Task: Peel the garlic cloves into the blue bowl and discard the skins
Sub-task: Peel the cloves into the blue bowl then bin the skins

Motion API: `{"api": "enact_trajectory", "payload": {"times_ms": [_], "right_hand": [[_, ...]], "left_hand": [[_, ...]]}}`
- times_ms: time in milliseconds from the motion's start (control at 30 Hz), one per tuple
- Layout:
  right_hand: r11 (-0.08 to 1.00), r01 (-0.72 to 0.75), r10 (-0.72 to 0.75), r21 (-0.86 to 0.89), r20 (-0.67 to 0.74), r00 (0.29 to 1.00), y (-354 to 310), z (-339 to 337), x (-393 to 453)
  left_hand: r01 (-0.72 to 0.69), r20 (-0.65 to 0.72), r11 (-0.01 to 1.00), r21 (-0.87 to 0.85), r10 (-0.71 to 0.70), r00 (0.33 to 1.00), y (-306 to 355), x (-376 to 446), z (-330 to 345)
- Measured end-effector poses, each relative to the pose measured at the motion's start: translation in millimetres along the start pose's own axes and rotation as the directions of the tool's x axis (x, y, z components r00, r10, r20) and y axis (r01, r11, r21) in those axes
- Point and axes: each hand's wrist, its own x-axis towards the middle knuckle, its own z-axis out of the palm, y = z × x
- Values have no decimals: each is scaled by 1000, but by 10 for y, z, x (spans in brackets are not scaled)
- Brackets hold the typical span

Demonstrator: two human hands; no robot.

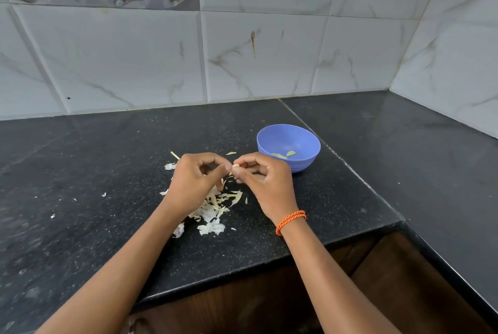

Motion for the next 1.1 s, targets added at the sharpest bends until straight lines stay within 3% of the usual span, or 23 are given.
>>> {"api": "enact_trajectory", "payload": {"times_ms": [500, 800, 1100], "right_hand": [[994, -32, 32, 108, -6, 999, -6, -18, -2], [983, -57, 61, 174, -19, 998, -7, -41, 1], [997, -61, 64, 55, -54, 997, 36, -38, 19]], "left_hand": [[-10, -97, 988, 152, 25, 995, -48, 12, 34], [-28, -60, 976, 214, 42, 997, -61, 6, 3], [-8, 25, 1000, -17, 8, 1000, -9, -5, 2]]}}
